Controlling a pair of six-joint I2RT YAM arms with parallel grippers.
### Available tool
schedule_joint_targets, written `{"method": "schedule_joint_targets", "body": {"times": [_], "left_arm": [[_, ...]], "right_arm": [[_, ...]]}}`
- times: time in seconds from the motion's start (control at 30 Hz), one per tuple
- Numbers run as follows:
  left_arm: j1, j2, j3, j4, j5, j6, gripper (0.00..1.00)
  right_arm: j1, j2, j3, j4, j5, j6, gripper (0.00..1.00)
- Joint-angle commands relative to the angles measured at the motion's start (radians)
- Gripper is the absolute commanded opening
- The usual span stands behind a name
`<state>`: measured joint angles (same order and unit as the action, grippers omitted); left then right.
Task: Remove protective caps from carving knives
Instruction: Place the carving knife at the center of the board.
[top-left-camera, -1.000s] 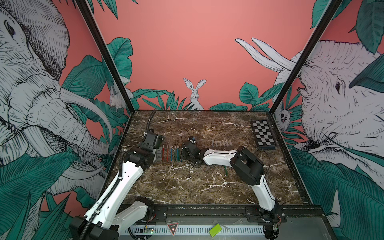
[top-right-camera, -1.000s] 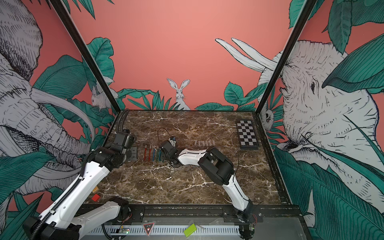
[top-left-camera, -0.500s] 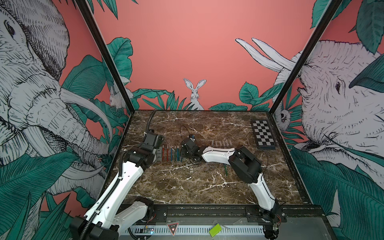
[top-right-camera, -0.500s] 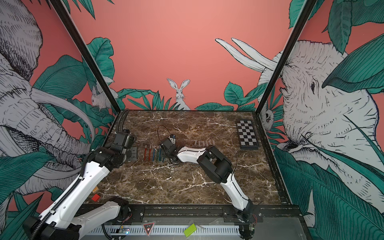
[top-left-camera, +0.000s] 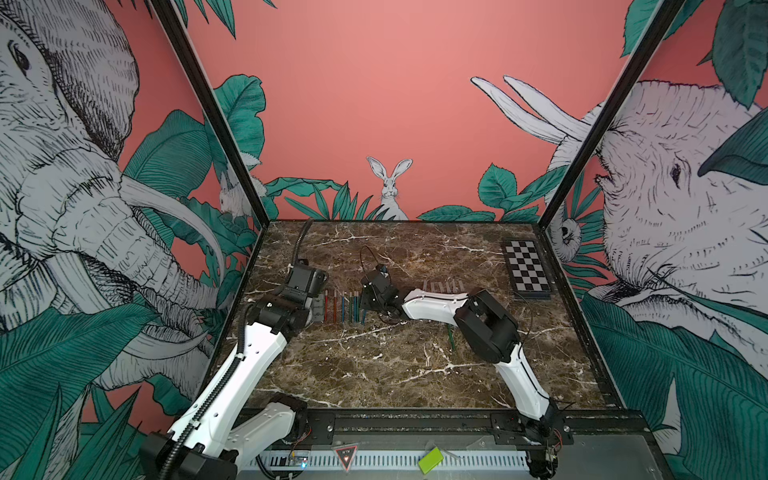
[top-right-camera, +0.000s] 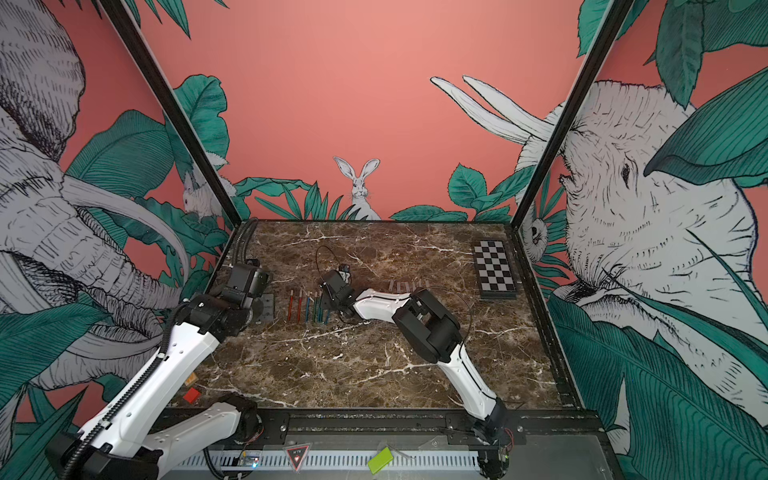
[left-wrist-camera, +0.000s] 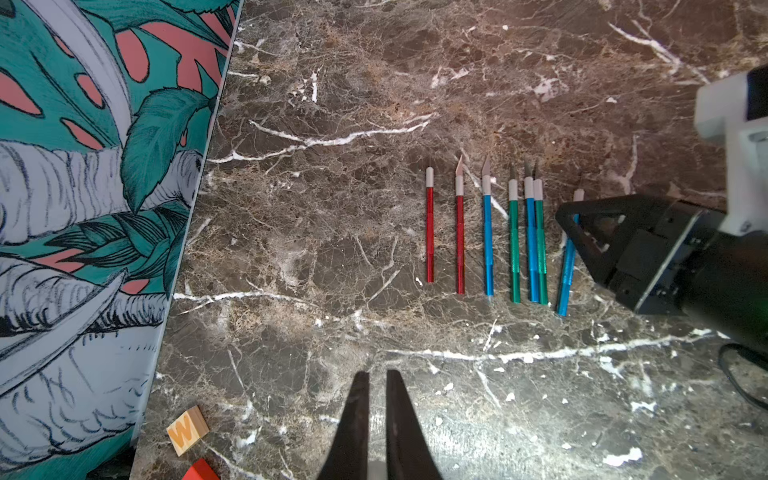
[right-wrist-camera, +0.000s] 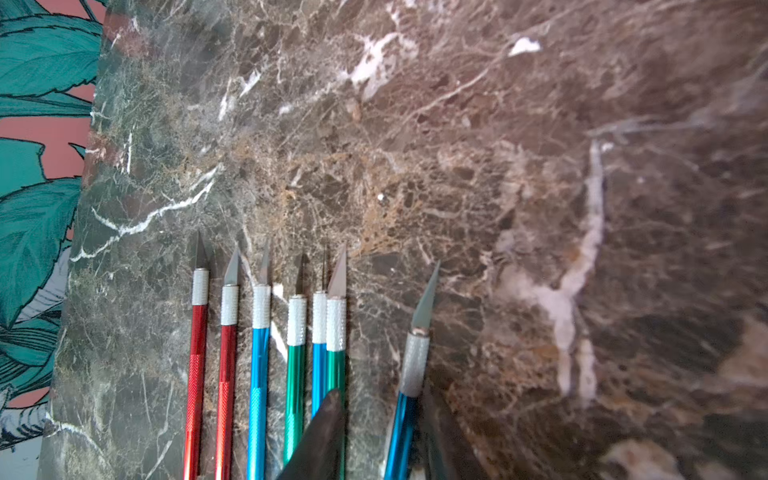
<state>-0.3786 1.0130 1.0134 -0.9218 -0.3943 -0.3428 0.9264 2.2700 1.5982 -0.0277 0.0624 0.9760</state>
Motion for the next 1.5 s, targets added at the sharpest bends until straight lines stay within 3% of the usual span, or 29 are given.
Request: {"method": "schedule_joint_targets", "body": {"times": [0.0,0.73,1.23,1.47], "left_arm": [[0.000,-0.012,-0.012,-0.009,-0.011,0.005,0.00],[0.000,-0.010,-0.010,-0.011,-0.012,0.004,0.00],[0.000,-0.009,-0.013,-0.011,-0.016,0.002,0.00],[0.000,-0.007,-0.012,-0.010,-0.016,0.002,0.00]], "right_arm": [[-0.005,0.042,-0.007,-0.063,-0.020,-0.016,0.33],[-0.020,0.036,0.052,-0.106,-0.041,-0.079,0.38],[-0.021,0.094,0.132,-0.124,-0.131,-0.096,0.41],[-0.031,0.015,0.071,-0.119,-0.077,-0.106,0.42]]}}
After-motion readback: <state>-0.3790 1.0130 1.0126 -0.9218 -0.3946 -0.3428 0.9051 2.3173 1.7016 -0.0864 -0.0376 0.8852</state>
